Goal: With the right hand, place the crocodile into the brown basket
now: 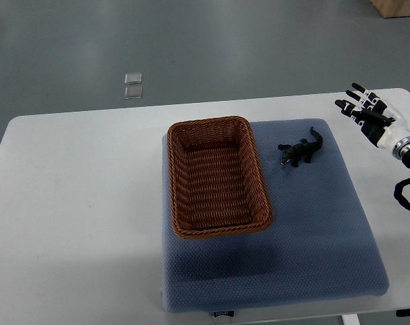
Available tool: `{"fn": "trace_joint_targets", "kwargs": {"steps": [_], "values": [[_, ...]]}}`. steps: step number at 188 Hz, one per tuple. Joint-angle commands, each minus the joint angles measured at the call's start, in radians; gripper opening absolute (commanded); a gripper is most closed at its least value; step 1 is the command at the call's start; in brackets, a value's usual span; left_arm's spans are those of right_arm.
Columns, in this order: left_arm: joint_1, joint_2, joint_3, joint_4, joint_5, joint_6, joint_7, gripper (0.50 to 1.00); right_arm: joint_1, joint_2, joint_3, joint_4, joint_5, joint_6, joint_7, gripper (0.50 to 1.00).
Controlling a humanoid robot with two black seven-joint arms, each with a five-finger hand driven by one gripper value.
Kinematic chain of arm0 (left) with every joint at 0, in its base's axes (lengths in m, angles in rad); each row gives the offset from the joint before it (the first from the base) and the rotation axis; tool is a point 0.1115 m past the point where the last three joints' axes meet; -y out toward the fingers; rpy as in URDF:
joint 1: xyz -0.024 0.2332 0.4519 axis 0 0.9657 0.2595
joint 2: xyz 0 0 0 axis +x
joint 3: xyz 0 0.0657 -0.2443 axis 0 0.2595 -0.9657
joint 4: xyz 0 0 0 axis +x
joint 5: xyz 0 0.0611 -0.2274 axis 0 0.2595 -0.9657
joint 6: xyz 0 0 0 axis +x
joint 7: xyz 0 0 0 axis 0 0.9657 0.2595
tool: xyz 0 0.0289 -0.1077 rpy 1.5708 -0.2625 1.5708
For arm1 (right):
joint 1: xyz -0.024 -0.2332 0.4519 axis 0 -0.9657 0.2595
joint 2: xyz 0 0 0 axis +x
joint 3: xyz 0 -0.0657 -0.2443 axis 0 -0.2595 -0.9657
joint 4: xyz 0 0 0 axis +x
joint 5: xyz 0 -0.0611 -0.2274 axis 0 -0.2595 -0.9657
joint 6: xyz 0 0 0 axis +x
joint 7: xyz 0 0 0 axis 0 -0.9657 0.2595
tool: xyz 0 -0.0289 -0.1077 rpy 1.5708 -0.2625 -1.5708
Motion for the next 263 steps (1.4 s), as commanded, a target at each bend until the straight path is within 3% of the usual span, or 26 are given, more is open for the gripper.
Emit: {"fn": "trace_joint_targets", "kwargs": {"steps": [1,263], "values": [[0.0,0.0,-0.002,-0.001,0.0,0.0,-0.001,1.0,0.002,0.0,0.0,0.0,0.0,0.0,0.0,0.93],[0.0,0.0,0.001,-0.001,0.0,0.0,-0.001,1.0,0.01,-0.005,0.036,-0.015,-0.002,-0.001,0.003,0.93]]}}
